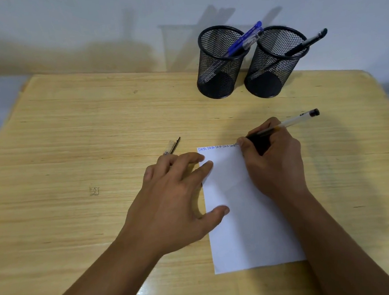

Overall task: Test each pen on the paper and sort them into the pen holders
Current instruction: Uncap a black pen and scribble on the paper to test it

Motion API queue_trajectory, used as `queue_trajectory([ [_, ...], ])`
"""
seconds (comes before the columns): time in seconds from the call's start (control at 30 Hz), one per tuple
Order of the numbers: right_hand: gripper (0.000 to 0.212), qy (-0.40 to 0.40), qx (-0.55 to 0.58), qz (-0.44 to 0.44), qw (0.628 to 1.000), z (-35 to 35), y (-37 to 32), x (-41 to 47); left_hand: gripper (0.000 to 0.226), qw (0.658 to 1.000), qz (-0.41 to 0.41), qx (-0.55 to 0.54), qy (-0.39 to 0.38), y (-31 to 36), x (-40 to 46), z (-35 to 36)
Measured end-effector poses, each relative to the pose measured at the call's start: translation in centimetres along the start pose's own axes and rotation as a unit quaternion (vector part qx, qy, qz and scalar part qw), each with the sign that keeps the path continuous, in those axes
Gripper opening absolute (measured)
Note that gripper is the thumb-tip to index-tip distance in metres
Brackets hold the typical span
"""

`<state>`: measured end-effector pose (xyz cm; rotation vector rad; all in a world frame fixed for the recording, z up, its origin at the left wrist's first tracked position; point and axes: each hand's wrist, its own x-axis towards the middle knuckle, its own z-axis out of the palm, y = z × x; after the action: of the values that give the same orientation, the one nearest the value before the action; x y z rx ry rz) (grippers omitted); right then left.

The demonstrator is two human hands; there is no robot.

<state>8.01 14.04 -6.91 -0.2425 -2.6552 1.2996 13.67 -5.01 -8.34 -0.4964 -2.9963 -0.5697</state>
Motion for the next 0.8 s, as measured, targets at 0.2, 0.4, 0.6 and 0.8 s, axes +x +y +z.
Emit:
queue_trajectory([
  [0.2, 0.011, -0.005, 0.005, -0.006, 1.0, -0.1, 0.1, -0.1, 0.073, 1.0, -0.001, -0.004, 0.003, 0.0, 0.0, 0.0],
  [0.4, 0.012, -0.001, 0.01, -0.001, 1.0, 0.0, 0.2, 0.0, 0.073, 1.0, -0.002, 0.001, -0.006, -0.1, -0.1, 0.1],
  [0.6, 0.012, 0.027, 0.089, 0.023, 0.995, -1.0, 0.6, 0.3, 0.072, 1.0, -0.004, 0.0, -0.008, 0.0, -0.1, 0.1],
  [0.8, 0.017, 0.011, 0.182, 0.054, 0.982, -1.8, 0.6, 0.4, 0.069, 1.0, -0.007, -0.004, -0.015, 0.2, 0.0, -0.2],
])
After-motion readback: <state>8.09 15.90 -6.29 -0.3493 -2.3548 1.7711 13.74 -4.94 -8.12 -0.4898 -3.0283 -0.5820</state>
